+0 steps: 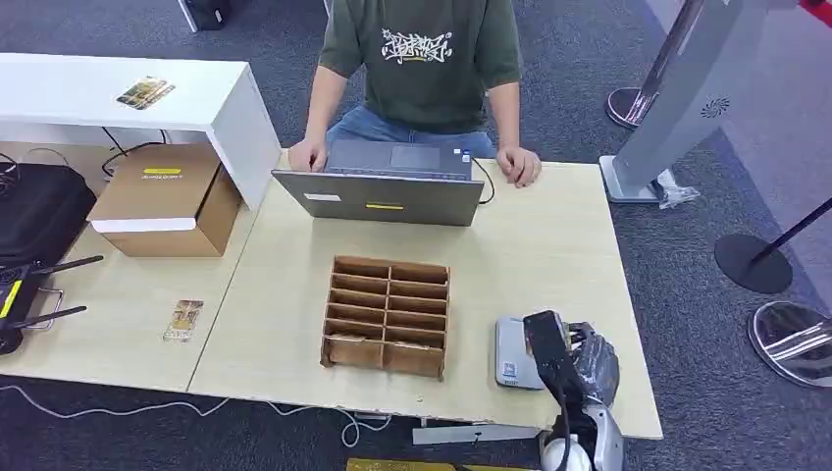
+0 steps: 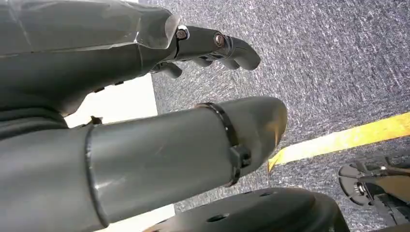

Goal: Pass the card to the sensor for recognition and then transmit it.

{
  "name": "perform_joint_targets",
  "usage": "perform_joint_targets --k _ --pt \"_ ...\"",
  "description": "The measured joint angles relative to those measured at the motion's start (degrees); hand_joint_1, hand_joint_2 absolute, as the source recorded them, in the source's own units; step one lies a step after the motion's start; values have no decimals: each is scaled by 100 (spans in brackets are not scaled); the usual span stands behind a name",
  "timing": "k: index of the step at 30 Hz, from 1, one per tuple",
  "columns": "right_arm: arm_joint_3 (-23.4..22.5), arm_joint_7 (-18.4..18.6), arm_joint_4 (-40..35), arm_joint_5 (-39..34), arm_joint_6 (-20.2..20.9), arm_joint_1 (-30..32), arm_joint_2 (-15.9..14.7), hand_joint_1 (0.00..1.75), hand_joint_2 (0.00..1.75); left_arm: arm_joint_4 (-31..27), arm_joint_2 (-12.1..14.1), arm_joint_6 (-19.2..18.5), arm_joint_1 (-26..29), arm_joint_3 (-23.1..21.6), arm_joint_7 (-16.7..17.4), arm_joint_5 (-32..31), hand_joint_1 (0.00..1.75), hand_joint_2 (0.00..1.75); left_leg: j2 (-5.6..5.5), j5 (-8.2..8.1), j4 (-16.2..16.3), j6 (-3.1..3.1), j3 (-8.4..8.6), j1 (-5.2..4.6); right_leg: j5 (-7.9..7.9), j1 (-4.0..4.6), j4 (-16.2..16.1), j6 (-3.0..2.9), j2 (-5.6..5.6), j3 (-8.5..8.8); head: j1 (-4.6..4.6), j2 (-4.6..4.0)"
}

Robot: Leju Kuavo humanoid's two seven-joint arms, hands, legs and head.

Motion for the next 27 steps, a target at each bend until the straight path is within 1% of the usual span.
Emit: perform_joint_targets --k 10,13,16,19,22,27 --pt "-57 20 140 20 37 -10 -37 175 175 0 0 0 0 0 0 4 0 0 0 0 0 0 2 0 0 0 0 0 1 0 0 0" --pt "-213 22 277 -2 66 -22 -54 175 175 0 0 15 2 0 0 15 0 0 0 0 0 0 1 0 0 0 0 0 -2 1 0 0" --pt "-405 -66 416 -59 99 -25 -77 175 175 0 7 22 2 0 -9 24 0 0 0 0 0 0 1 0 0 0 0 0 0 1 0 0" --pt "-599 -92 551 -42 241 -29 -96 175 175 0 9 83 5 0 7 26 0 0 0 0 0 0 2 0 0 0 0 0 0 1 0 0" --pt "-807 -20 853 295 470 -108 -133 175 175 0 9 131 4 -2 48 26 0 0 1 -3 0 4 3 0 0 0 0 0 1 3 -2 0" --pt "-1012 -26 1279 496 485 -351 -188 175 175 0 7 136 6 -2 48 2 0 0 13 -10 0 5 26 1 0 1 -2 0 11 17 0 0"
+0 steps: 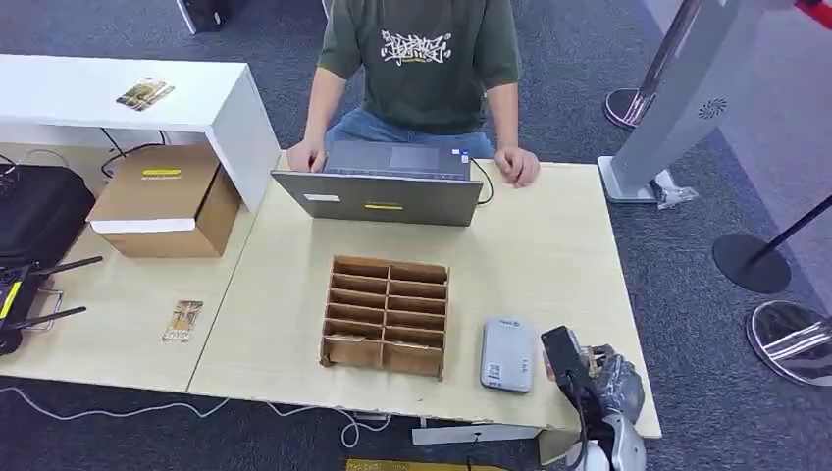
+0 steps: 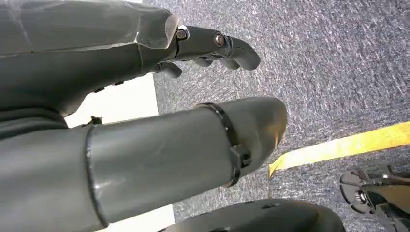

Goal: Pass the card to the sensor for recognition and then transmit it.

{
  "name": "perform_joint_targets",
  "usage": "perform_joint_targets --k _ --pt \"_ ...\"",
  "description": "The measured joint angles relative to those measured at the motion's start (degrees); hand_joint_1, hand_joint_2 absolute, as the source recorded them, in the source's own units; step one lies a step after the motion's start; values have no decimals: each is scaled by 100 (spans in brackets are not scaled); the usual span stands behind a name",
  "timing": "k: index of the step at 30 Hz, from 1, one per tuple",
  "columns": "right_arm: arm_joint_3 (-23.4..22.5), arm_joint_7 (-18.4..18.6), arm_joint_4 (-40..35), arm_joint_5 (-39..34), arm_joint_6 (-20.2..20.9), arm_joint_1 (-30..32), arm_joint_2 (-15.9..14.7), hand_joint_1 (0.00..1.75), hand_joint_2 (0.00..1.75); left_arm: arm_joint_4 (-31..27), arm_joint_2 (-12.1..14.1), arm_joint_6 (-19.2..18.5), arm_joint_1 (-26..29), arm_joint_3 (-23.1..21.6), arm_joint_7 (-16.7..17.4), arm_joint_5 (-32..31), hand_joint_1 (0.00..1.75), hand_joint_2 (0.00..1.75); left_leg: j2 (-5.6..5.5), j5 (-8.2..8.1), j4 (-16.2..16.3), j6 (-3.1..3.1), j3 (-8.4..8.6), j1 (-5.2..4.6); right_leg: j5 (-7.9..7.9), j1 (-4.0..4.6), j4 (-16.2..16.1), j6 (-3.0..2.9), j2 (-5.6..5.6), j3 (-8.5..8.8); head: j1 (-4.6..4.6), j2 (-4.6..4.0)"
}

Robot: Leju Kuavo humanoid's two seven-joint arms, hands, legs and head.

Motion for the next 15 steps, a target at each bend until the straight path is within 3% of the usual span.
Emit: perform_joint_targets --k 15 --pt "-111 0 299 109 -24 -209 -15 175 175 0 -11 7 2 2 11 4 0 0 -1 -3 1 1 33 -1 -5 0 -9 9 -1 36 0 0"
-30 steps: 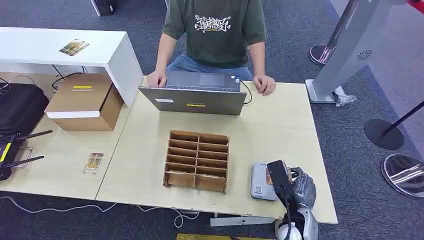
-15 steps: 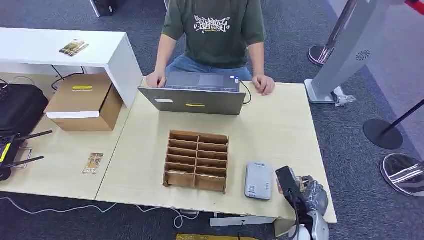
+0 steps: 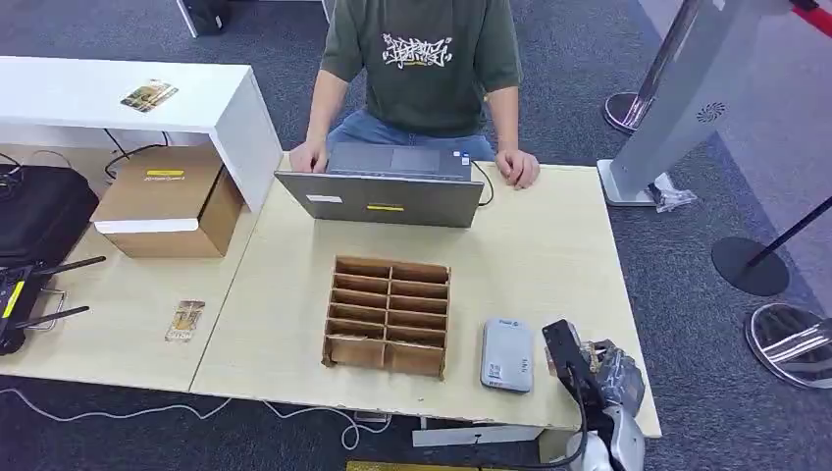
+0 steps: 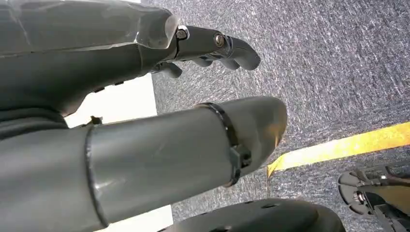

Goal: Pass the card to the sensor for recognition and then transmit it.

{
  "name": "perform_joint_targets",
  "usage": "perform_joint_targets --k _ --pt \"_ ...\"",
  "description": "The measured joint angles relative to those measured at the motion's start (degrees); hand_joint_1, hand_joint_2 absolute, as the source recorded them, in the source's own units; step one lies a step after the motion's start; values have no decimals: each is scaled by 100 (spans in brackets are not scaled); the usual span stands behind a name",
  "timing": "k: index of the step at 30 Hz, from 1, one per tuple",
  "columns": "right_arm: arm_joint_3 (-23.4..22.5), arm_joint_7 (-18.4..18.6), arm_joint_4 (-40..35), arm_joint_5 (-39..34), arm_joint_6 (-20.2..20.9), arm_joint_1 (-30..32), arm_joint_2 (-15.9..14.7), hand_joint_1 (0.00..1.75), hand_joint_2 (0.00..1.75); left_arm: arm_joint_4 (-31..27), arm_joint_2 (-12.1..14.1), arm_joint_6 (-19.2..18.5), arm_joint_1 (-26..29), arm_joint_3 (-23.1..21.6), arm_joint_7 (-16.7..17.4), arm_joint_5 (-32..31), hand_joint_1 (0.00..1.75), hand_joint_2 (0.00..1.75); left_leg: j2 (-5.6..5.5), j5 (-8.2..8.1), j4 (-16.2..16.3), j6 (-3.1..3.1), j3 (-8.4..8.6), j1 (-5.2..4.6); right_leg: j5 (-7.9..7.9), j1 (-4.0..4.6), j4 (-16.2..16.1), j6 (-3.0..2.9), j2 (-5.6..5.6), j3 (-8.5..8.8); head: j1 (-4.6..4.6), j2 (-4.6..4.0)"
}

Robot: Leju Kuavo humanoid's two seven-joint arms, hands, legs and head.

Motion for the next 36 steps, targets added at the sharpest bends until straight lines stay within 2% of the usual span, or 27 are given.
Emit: perform_joint_targets --k 8,10,12,15,17,23,29,34,36 --pt "0 0 39 37 -18 -34 0 175 175 0 -4 0 0 0 0 7 0 0 0 0 0 0 1 0 0 0 0 0 0 7 0 0" --pt "0 -59 37 63 -147 -37 0 175 175 0 -7 0 0 0 -9 7 0 0 0 0 0 0 1 0 0 0 0 0 0 7 0 0" --pt "0 -298 -29 147 -569 7 2 175 175 0 -7 7 1 0 -20 7 0 0 -4 0 0 0 -3 -2 0 -1 0 0 -4 6 0 0" --pt "72 -857 -543 689 -1765 239 59 175 175 0 -9 15 6 -2 -92 7 0 0 -11 2 0 2 -15 -4 0 -2 1 0 -11 -1 0 0" --pt "184 -1056 -1039 1196 -2280 356 112 175 175 0 -20 15 4 0 -129 -2 0 0 -6 1 0 1 -14 -3 0 -1 1 0 -5 -5 -2 0" --pt "365 -1086 -1849 1462 -2315 569 216 175 175 0 -44 13 5 -2 -146 -9 0 0 -8 -1 0 0 -21 -2 -8 -1 1 3 -7 -10 0 0" --pt "382 -1110 -2105 1462 -2315 628 238 175 175 0 -52 13 3 -2 -162 -9 0 0 -8 -4 0 4 -22 -3 -12 -2 1 6 -7 -11 0 0" --pt "354 -1847 -2452 1576 -2315 664 465 175 175 0 -46 -114 3 0 -221 15 0 0 -7 -4 0 4 -22 -2 -12 -1 1 6 -6 -12 0 0" --pt "369 -1878 -2550 1571 -2315 664 535 175 175 0 -44 -131 4 0 -240 15 0 0 -9 -4 0 4 -23 -2 -12 -1 1 6 -10 -12 0 0"
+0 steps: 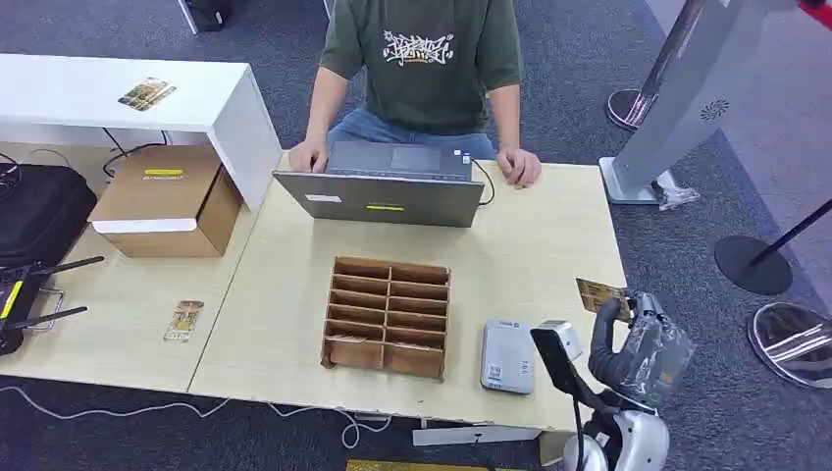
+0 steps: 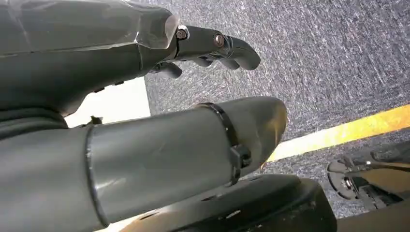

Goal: Pass the card to the sensor for recognition and then transmit it.

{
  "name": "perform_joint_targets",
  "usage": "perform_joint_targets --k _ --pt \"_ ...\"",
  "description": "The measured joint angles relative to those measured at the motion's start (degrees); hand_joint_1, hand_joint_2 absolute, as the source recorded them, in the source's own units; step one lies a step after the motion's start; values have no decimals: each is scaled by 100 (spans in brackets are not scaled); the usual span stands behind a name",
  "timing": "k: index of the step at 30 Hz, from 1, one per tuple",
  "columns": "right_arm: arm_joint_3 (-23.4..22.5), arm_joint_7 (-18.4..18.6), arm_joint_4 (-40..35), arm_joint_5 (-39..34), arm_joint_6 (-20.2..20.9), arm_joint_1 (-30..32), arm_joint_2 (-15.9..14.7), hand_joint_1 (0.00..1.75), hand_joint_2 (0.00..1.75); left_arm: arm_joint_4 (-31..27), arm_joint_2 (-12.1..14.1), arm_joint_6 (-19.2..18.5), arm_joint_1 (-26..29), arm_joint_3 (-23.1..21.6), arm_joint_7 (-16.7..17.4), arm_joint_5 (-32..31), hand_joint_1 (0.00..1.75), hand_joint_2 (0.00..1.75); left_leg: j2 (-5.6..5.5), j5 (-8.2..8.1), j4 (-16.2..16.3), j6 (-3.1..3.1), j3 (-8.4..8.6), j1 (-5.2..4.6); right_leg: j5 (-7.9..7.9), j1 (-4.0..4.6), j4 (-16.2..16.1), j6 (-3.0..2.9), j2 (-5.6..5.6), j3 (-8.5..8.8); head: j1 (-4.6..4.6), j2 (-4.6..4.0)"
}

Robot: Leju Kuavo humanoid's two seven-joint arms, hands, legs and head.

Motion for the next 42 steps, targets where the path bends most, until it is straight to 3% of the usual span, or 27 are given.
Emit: perform_joint_targets --k 4,10,13,15,17,19,22,28,30,34,42 --pt "147 31 -175 72 0 -1 7 175 175 0 2 -24 -2 0 -13 -11 0 0 1 0 0 0 0 -1 -1 0 1 -1 3 0 0 0" --pt "127 -788 -667 710 0 -83 166 175 175 0 0 -79 -4 0 -15 -39 0 0 0 0 0 1 -3 -1 -1 -1 1 0 0 0 2 0" --pt "101 -946 -816 1227 0 -193 186 175 175 0 0 -90 -2 0 -18 -61 0 0 -1 0 0 1 -6 -1 -1 -1 1 0 -2 0 2 0" --pt "114 -771 -868 1618 0 -350 171 175 175 0 -2 -94 -9 0 -24 -94 0 0 0 0 0 1 -5 -1 0 0 1 1 0 1 0 0" --pt "252 -263 -864 1744 0 -584 118 175 175 0 -7 -101 -21 0 -24 -116 0 0 1 1 0 0 -5 -1 0 0 1 0 0 0 0 0" --pt "495 270 -804 1760 2 -909 -24 175 175 0 -11 -129 -34 0 -24 -140 0 0 3 2 0 0 -2 -1 3 -1 2 -1 3 0 -2 0" --pt "862 656 -540 1764 2 -1432 -317 175 175 0 -15 -155 -65 -2 -11 -182 0 0 4 4 0 2 -1 -1 6 -1 2 0 4 1 0 0" --pt "1979 2220 440 1766 4 -2721 -1030 175 175 0 -11 -306 -164 -20 63 -319 0 0 5 8 2 -2 0 -1 15 -1 5 -6 8 1 0 0" --pt "2416 2523 840 1766 4 -3129 -1165 175 175 0 -11 -321 -200 -33 83 -337 0 0 5 8 2 -3 2 -1 15 0 5 -6 10 0 0 0" --pt "3043 2603 1648 1766 4 -3813 -1243 175 175 0 -11 -284 -246 -63 144 -348 0 0 3 8 2 -3 1 1 14 1 8 -7 7 -2 -2 0" --pt "3307 2173 3012 1766 2 -4691 -1066 175 175 0 -28 -291 -260 -140 203 -358 0 0 1 8 2 -3 -4 0 12 0 8 -6 6 -4 0 0"
